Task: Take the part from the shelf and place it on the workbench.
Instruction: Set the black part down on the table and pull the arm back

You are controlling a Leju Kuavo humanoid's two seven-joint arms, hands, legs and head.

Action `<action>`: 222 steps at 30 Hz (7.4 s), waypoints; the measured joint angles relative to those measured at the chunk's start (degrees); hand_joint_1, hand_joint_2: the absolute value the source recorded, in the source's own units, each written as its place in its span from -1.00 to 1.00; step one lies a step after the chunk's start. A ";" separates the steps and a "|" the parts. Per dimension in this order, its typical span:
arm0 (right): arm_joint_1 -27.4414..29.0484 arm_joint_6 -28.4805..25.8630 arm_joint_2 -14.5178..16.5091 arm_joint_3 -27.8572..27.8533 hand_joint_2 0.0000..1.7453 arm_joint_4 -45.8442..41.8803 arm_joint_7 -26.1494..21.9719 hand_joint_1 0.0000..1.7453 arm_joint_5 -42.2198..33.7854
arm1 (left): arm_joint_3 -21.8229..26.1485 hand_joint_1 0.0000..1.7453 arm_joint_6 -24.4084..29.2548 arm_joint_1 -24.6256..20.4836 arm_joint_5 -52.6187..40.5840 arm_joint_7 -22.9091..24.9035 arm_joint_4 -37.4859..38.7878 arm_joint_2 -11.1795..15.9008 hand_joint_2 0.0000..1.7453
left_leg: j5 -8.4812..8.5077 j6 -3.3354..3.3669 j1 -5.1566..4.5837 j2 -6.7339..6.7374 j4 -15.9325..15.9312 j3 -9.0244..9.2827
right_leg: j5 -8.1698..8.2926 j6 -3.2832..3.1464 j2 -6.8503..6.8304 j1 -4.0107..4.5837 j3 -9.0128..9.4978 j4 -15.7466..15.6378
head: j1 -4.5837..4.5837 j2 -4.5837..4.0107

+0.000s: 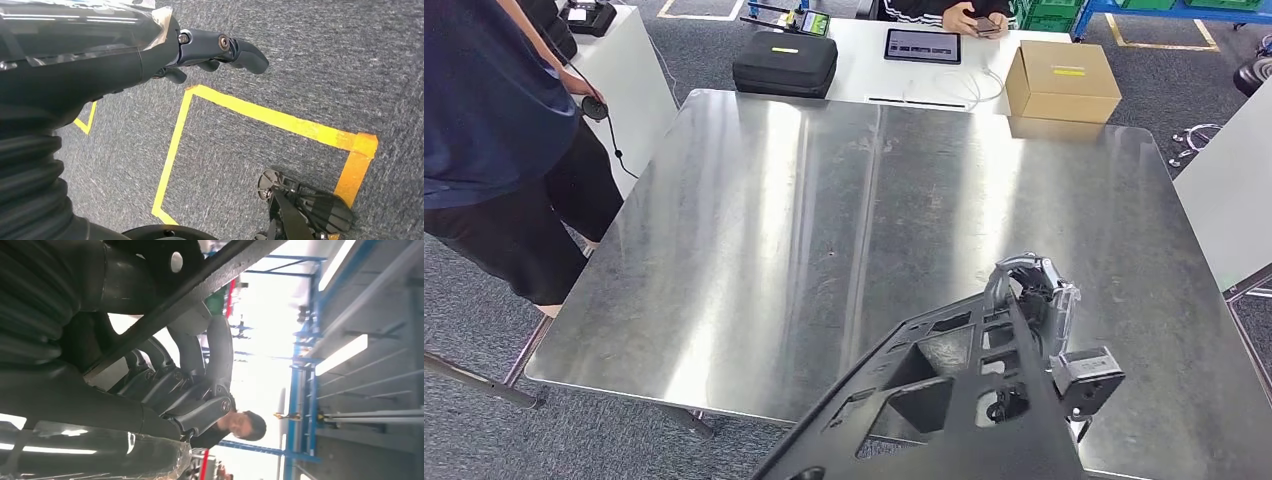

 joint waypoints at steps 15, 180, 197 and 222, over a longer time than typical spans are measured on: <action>-15.15 -4.10 -0.20 3.83 1.00 23.03 8.55 1.00 7.29 | -1.46 -1.00 -1.42 -0.01 -0.66 -0.28 0.00 0.02 1.00 | 0.02 -0.03 -0.06 -0.02 0.04 0.15 | 0.01 -0.01 0.01 -0.08 0.16 0.00 | 0.01 0.00; -67.07 15.32 -1.32 26.49 -1.00 76.58 35.85 -1.00 72.08 | -8.09 -1.00 -1.64 -0.02 -8.69 -0.08 0.11 1.59 -1.00 | -0.01 -0.09 -0.33 0.32 0.06 0.37 | 0.03 0.02 0.28 0.01 0.26 0.01 | 0.01 0.00; -70.33 18.67 2.57 31.33 -1.00 76.59 27.80 -1.00 77.67 | -8.08 -1.00 -1.16 -0.03 -8.47 1.08 0.10 1.66 -1.00 | -0.01 -0.10 -0.33 0.28 0.05 0.40 | 0.03 0.02 0.28 0.01 0.32 0.01 | 0.02 0.00; -71.25 20.77 6.78 25.03 -1.00 76.53 24.97 -1.00 59.60 | -7.97 -1.00 -1.07 -0.07 -7.45 3.08 0.11 1.75 -1.00 | -0.01 -0.10 -0.33 0.32 0.05 0.44 | 0.03 0.02 0.35 0.02 0.35 0.01 | 0.02 0.00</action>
